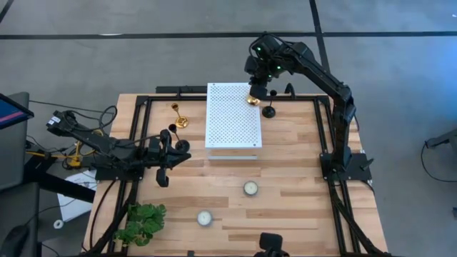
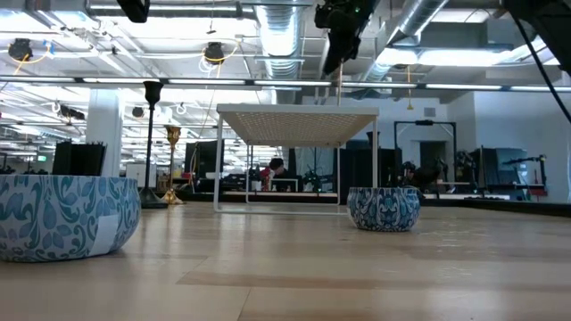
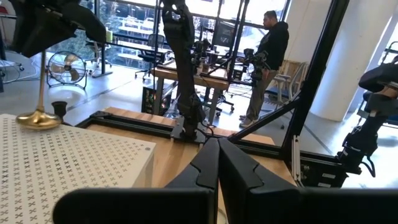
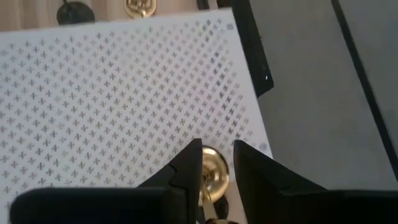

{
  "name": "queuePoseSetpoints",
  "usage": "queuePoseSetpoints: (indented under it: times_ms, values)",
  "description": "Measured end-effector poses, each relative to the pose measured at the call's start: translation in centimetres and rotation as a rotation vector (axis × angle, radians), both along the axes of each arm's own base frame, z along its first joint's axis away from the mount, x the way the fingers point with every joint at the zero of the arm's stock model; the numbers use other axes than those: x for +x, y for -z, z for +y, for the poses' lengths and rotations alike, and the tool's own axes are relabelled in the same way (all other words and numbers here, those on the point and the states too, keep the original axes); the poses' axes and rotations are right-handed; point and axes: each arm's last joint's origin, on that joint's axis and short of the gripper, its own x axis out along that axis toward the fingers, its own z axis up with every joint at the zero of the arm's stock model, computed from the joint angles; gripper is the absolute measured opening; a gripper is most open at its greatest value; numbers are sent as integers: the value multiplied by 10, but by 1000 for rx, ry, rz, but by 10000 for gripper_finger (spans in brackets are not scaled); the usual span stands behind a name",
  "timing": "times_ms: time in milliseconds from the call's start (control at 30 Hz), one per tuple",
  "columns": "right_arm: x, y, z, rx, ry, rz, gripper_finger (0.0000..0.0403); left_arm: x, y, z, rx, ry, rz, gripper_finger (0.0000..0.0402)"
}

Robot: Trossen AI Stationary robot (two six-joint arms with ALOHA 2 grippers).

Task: Pick & Place candle stick holders
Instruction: Put the large golden candle holder on the shelf

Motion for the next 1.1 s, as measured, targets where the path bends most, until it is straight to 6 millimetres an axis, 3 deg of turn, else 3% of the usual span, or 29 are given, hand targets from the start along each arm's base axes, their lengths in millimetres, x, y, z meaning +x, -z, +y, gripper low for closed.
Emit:
queuePoseSetpoints:
  times_ms: [733,1100]
  values:
    - [9,-6,0,-12,-21,-104,80,0,0,0,0,0,0,6]
    - [18,-10,6,-49,-50,-164,155,0,0,0,-1,0,0,6]
